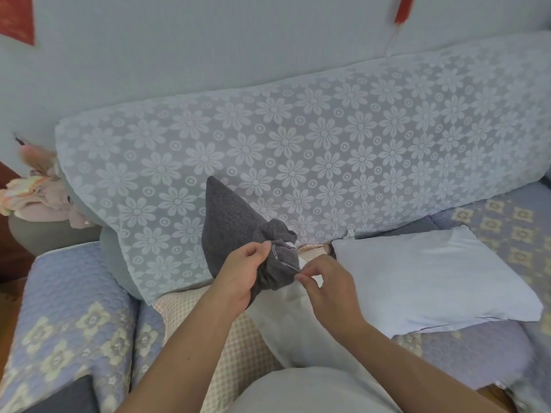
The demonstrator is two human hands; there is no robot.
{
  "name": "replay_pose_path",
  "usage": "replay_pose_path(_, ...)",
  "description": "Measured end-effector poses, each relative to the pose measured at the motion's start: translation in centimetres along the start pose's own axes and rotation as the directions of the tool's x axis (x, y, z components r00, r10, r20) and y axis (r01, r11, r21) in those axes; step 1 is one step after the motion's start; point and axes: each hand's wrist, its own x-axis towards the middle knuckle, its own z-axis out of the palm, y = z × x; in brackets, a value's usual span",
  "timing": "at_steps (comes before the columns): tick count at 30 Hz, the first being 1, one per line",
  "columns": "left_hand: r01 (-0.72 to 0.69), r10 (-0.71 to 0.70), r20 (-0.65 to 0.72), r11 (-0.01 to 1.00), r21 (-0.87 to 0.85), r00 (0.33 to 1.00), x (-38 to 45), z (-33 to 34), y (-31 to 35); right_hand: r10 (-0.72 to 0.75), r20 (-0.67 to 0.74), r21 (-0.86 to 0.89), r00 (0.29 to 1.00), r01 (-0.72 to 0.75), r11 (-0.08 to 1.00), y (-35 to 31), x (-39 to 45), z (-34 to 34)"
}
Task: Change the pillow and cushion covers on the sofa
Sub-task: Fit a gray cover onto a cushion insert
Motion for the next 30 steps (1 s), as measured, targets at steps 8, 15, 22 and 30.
replay_pose_path(8,-0.053,0.052,0.007,0.998,0.042,0.999,-0.2,0.5,-0.6,-0.066,0.028,0.122,0.997,0.063,0.991,-2.3,1.5,0.0)
replay_pose_path(15,-0.115,0.116,0.003,0.984,0.137,0.993,-0.2,-0.2,-0.5,0.017,0.072,0.094,0.997,-0.024,0.995,-3.0,1.9,0.5)
replay_pose_path(22,-0.168,0.172,-0.005,0.968,0.189,0.985,-0.1,-0.3,-1.0,-0.181,0.136,-0.086,0.974,0.194,0.977,-1.8,3.0,0.1)
replay_pose_path(30,-0.240,0.248,-0.149,0.968,0.073,0.957,-0.8,1.2,-1.9,-0.206,0.129,-0.133,0.970,0.223,0.966,-2.1,1.9,1.1)
